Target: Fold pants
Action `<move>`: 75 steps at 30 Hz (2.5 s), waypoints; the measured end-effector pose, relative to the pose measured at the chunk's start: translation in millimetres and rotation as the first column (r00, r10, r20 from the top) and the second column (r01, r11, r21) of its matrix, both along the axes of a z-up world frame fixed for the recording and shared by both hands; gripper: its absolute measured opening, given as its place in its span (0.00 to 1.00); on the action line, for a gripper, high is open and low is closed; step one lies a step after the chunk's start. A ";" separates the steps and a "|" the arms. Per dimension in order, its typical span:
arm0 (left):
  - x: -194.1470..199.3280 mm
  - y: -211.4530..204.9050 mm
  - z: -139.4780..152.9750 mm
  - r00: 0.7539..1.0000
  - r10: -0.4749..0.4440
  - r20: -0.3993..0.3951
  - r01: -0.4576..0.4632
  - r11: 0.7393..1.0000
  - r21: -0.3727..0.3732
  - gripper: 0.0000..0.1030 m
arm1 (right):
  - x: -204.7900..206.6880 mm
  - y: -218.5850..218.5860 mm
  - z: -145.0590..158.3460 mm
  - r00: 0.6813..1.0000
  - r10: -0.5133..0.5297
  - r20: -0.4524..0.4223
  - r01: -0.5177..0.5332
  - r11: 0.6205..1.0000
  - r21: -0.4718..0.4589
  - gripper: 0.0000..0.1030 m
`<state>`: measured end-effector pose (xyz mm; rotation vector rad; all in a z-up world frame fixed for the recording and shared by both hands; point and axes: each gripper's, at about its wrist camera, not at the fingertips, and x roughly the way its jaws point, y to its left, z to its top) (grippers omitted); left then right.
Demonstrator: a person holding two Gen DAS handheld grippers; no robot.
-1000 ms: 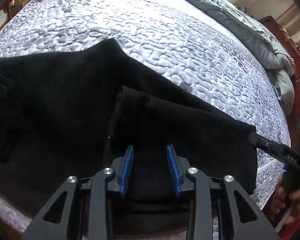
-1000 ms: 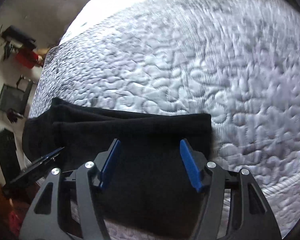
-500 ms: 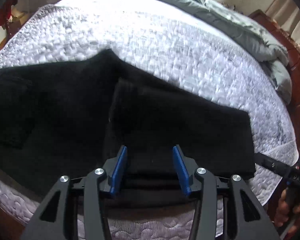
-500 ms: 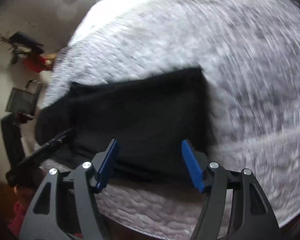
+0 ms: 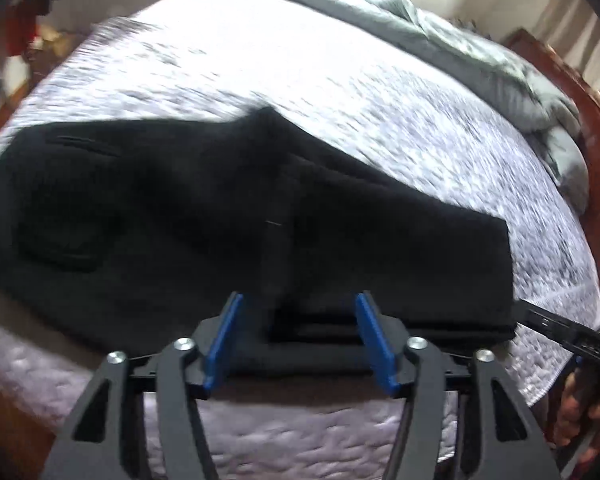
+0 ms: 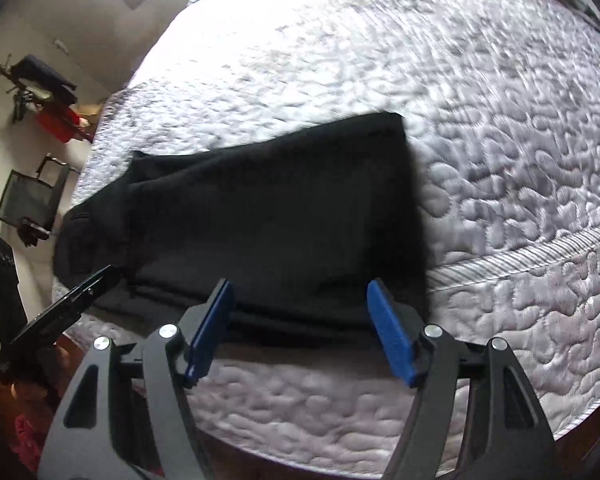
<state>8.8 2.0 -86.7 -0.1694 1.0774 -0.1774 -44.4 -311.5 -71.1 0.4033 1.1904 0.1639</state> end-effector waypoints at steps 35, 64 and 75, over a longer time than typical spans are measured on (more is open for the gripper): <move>-12.8 310.3 -79.7 0.694 0.587 -0.417 -0.712 0.473 -0.518 0.48 | 23.3 51.3 -33.4 0.993 0.111 -0.044 -0.114 0.991 -0.076 0.78; 22.1 212.1 41.7 0.854 0.509 0.110 -0.403 0.780 -0.479 0.14 | 13.6 29.6 -24.0 0.998 0.054 -0.016 -0.054 0.998 0.019 0.78; 8.6 78.4 76.6 0.937 0.110 0.331 -0.045 0.979 -0.198 0.14 | 6.6 13.6 -21.7 1.000 0.025 -0.005 -0.025 0.999 0.041 0.78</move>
